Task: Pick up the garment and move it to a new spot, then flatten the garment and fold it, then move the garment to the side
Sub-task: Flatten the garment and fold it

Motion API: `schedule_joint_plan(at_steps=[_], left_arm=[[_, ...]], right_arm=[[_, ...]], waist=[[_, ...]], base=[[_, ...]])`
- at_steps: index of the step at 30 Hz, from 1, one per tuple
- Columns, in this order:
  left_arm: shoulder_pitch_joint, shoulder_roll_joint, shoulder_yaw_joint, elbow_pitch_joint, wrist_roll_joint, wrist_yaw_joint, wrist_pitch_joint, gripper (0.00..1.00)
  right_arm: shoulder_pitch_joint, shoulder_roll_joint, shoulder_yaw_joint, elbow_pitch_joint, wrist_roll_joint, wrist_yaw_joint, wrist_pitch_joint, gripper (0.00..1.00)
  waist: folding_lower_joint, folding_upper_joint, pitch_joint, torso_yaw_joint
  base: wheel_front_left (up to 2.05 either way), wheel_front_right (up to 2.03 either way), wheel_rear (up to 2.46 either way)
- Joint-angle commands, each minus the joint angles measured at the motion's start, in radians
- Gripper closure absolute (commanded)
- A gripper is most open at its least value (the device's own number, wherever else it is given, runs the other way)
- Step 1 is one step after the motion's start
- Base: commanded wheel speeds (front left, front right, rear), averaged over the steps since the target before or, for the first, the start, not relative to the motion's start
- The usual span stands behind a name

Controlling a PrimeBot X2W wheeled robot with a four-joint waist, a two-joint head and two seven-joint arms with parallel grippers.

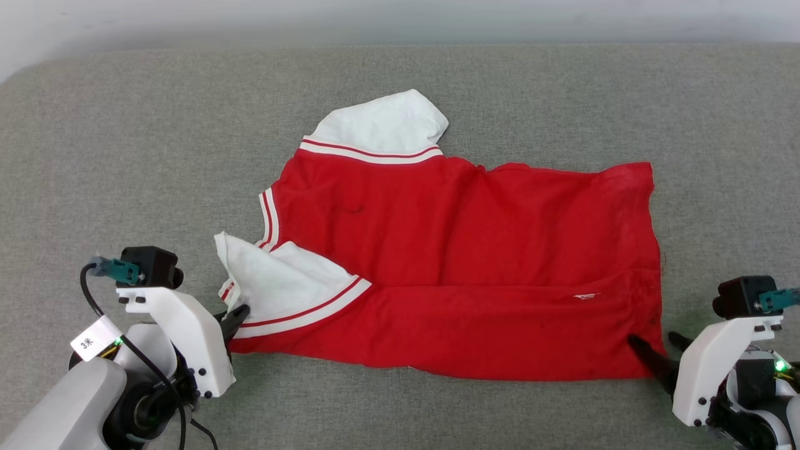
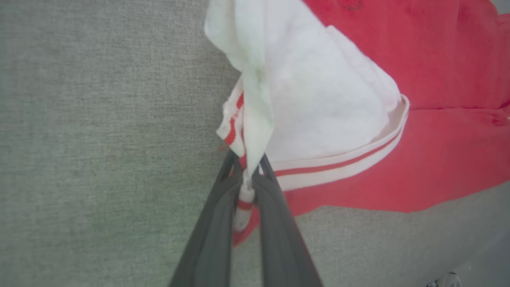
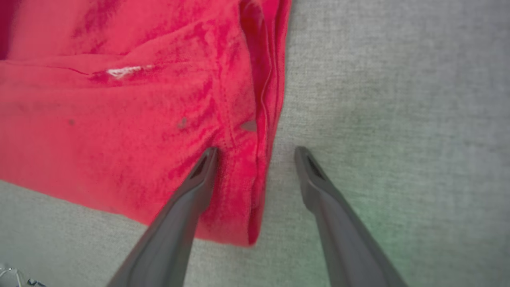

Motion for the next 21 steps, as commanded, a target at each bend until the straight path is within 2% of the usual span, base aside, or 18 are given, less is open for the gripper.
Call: schedule_joint_plan(at_steps=[1, 2, 3, 4, 12, 21], left_arm=[[-0.007, -0.006, 0.002, 0.004, -0.002, -0.004, -0.007, 1.00], [-0.008, -0.006, 0.004, 0.009, -0.001, -0.004, -0.012, 1.00], [-0.009, -0.006, 0.005, 0.014, 0.001, -0.005, -0.017, 1.00], [-0.006, -0.008, 0.005, 0.013, 0.005, -0.004, -0.022, 1.00], [0.027, 0.003, 0.009, -0.013, 0.027, 0.018, -0.057, 1.00], [0.162, 0.025, -0.001, -0.053, -0.001, 0.058, -0.057, 1.00]], right_arm=[[0.011, 0.025, 0.038, 0.043, 0.017, 0.000, 0.024, 0.20], [0.010, 0.033, 0.052, 0.054, 0.025, 0.001, 0.031, 0.64], [0.009, 0.033, 0.063, 0.061, 0.028, 0.001, 0.033, 0.85], [0.007, 0.032, 0.068, 0.065, 0.032, 0.001, 0.030, 1.00], [-0.036, -0.029, 0.055, 0.017, 0.025, -0.001, -0.025, 1.00], [0.046, -0.040, 0.103, -0.038, 0.053, -0.001, -0.016, 1.00]], waist=[[0.0000, 0.0000, 0.004, 0.002], [0.0000, 0.0000, 0.006, 0.002], [0.0000, 0.0000, 0.006, 0.002], [0.0000, 0.0000, 0.004, 0.001], [0.0000, 0.0000, -0.074, -0.005], [0.0000, 0.0000, -0.219, -0.007]], base=[[0.00, 0.00, 0.00], [0.00, 0.00, 0.00], [0.00, 0.00, 0.00], [0.00, 0.00, 0.00], [0.00, 0.00, 0.00], [0.00, 0.00, 0.00]])
